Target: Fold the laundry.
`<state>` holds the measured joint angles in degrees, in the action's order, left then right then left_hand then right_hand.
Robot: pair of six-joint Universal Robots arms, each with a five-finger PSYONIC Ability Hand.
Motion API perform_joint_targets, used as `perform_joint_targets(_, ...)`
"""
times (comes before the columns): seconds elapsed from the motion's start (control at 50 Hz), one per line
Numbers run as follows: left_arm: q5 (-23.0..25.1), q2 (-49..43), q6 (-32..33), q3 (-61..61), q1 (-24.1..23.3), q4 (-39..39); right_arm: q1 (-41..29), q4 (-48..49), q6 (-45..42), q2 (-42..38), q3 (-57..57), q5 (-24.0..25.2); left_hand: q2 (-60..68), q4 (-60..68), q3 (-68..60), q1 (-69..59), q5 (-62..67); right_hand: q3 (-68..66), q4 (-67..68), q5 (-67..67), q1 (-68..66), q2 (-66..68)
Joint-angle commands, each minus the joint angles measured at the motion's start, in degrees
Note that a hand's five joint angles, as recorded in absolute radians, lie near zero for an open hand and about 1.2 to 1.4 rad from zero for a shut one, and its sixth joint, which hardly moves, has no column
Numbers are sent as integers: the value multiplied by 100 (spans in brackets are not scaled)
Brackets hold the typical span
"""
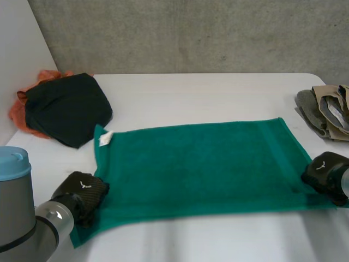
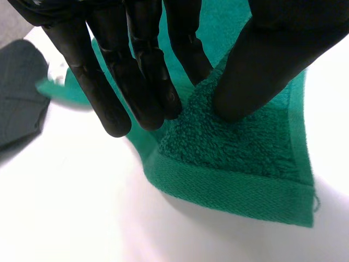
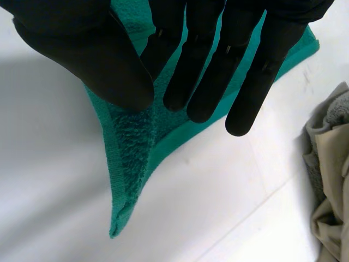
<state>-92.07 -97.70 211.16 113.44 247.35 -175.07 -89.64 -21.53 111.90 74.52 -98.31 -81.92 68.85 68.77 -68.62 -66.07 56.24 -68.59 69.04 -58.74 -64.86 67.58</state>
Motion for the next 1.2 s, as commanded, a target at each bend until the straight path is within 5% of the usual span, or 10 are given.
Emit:
perform_joint_targets(0.02, -83, -528, -13, -663, -125, -614, -115, 1036, 648, -359, 294, 0, 1115, 1123, -1138, -1393, 1376, -1141, 1096, -1126, -1514, 1242)
perform_joint_targets(0.24, -1040, -2119, 101, -2236, -116, -2197, -985, 3383, 1106, -1809, 1612, -263, 1115, 1123, -1138, -1393, 1376, -1141, 1096, -1126, -1514, 1242)
perform_joint_targets(0.48, -1313, -3562, 548, -3722, -169, -2312, -1311, 4420, 1177, -3409, 3150, -228, 1115, 1123, -1138, -1393, 1376, -814, 769, -799, -1187, 915)
perform_joint_targets(0.52, -1366, -3668, 619, -3846, -178, -2321, -1337, 4561, 1177, -3593, 3300, -307, -2476, -2468, 2452, 2198, -2215, 4256, -4300, 4271, 3883, -4154)
perform_joint_targets(0.54, -1401, -3686, 672, -3881, -195, -2348, -1363, 4683, 1177, -3698, 3370, -351, -5885, -5877, 5862, 5607, -5624, 5859, -5904, 5874, 5486, -5758)
perform_joint_targets(0.74, -1314, -2923, 699, -3364, -380, -2348, -1311, 4115, 1941, -3059, 3081, -317, -5881, -5873, 5857, 5602, -5620, 5859, -5904, 5874, 5486, -5758)
perform_joint_targets(0.9, -796, -2420, 734, -2687, -363, -2129, -1100, 3121, 2346, -2926, 3265, 756, -5881, -5873, 5857, 5602, -5620, 5859, -5904, 5874, 5486, -5758)
perform_joint_targets(1.2, -663, -3587, 847, -3791, -3, -2355, -1047, 3286, 2381, -4033, 4363, 528, -5730, -5722, 5706, 5452, -5469, 5859, -5904, 5874, 5486, -5758)
